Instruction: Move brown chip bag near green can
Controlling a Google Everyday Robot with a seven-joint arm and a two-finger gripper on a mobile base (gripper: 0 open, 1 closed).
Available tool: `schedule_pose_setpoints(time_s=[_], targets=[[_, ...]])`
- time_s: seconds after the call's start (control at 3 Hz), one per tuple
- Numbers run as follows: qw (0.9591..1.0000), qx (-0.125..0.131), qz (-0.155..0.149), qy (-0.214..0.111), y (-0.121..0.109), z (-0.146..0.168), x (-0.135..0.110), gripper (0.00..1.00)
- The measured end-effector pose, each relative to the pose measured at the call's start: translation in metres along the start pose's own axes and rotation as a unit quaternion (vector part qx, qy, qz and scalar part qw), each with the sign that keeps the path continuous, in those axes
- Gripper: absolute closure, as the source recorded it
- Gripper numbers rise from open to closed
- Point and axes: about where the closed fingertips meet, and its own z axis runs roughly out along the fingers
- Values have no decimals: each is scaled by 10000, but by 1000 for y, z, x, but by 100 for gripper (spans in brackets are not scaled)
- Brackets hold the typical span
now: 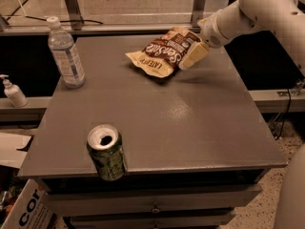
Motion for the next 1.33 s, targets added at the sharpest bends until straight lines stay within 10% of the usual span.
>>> schedule_pose_setpoints(time_s=[0.33,1.33], targets=[[9999,-89,82,-29,-5,28,-8,0],[9995,-118,285,35,-2,48,8,64]])
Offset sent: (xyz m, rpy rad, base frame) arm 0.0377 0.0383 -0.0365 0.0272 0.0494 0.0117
